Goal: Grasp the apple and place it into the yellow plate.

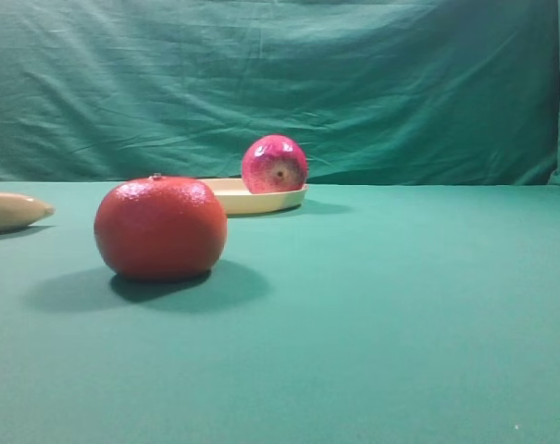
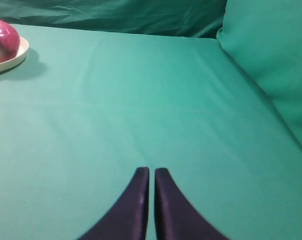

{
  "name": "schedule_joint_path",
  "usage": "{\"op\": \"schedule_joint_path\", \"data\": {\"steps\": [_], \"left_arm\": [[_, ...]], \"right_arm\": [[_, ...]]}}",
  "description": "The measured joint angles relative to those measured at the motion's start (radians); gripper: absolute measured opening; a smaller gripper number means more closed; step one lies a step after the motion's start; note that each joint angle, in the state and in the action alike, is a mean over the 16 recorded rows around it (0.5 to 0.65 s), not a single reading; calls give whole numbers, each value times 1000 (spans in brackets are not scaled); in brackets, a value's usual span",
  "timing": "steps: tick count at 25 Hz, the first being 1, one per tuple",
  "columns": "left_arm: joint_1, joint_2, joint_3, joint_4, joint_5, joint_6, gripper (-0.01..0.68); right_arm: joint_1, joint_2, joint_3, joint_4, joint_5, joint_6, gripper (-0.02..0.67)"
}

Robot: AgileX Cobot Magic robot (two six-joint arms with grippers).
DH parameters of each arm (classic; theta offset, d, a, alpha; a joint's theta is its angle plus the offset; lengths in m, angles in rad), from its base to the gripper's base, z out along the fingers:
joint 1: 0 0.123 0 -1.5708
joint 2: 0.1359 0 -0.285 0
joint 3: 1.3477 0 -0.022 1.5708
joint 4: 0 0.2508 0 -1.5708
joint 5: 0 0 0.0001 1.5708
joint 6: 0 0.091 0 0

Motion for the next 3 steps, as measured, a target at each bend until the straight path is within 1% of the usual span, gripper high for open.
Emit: {"op": "schedule_joint_path", "data": {"steps": [3], "left_arm": [[0,0,0,0,0,0,157]], "right_arm": [[0,0,0,0,0,0,0]]}}
